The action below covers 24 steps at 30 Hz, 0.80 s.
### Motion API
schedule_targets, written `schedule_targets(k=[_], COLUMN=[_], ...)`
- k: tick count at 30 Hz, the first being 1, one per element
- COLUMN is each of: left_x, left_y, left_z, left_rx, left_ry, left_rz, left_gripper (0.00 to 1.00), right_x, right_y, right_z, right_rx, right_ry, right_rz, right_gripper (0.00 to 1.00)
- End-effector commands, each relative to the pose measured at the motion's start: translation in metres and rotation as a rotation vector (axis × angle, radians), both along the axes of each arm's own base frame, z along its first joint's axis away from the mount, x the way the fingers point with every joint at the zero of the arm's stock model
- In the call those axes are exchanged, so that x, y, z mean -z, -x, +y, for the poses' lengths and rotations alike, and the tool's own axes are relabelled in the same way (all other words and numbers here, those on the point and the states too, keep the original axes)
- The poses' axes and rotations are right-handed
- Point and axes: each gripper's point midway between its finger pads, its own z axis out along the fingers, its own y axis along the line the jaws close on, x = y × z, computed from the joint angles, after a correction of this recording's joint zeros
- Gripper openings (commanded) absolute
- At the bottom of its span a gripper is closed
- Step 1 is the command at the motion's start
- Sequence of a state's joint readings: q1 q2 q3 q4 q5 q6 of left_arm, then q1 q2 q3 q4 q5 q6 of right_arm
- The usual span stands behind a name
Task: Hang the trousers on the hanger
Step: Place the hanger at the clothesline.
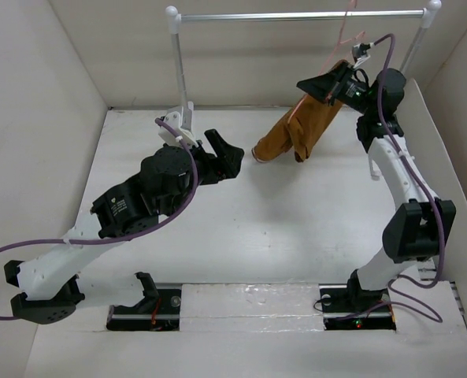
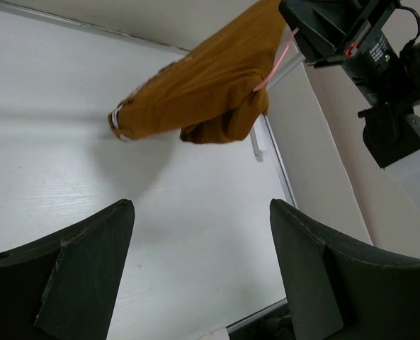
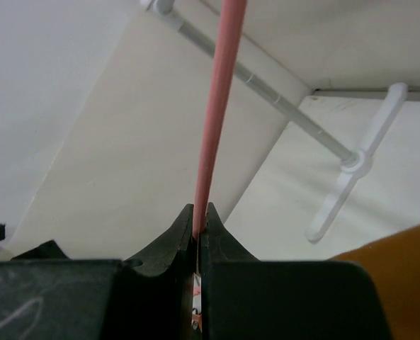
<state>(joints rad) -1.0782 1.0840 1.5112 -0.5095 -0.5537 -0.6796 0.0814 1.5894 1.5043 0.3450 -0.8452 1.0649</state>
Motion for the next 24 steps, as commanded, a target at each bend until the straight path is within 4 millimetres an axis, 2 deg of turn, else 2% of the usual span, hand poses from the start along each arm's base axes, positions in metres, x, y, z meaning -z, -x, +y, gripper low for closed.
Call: schedule_targets(k=[1, 2, 4, 12, 16, 22, 24], left_x=[-0.003, -0.002, -0.001, 0.0, 0.003, 0.001, 0.002], left_y=[0.001, 0.001, 0.001, 0.002, 0.003, 0.006, 0.006], left_z=[0.008, 0.007, 0.007, 0.006, 0.003, 0.003, 0.004], left_rx=[-0.019, -0.016, -0.017, -0.017, -0.01, 0.0, -0.003], left_ry=[0.018, 0.018, 0.02, 0.031, 0.04, 0.063, 0.061], left_rz=[-0.002, 0.001, 0.003, 0.015, 0.029, 0.037, 0.039], left_gripper=[0.73, 0.73, 0.73, 0.73, 0.73, 0.72, 0.72], right_x=[-0.085, -0.085, -0.087, -0.072, -0.064, -0.06, -0.051], right_y=[0.007, -0.002, -0.004, -0.041, -0.058, -0.072, -0.077], right_z=[-0.034, -0.042, -0.049, -0.104, -0.118, -0.141, -0.148], right_rx=[0.087, 0.092, 0.075, 0.165, 0.17, 0.19, 0.201], right_ry=[0.03, 0.025, 0.009, 0.024, 0.017, 0.021, 0.016], right_rz=[-0.407, -0.401, -0.427, -0.37, -0.349, -0.338, -0.319], right_gripper=[0.0, 0.0, 0.0, 0.0, 0.0, 0.0, 0.0])
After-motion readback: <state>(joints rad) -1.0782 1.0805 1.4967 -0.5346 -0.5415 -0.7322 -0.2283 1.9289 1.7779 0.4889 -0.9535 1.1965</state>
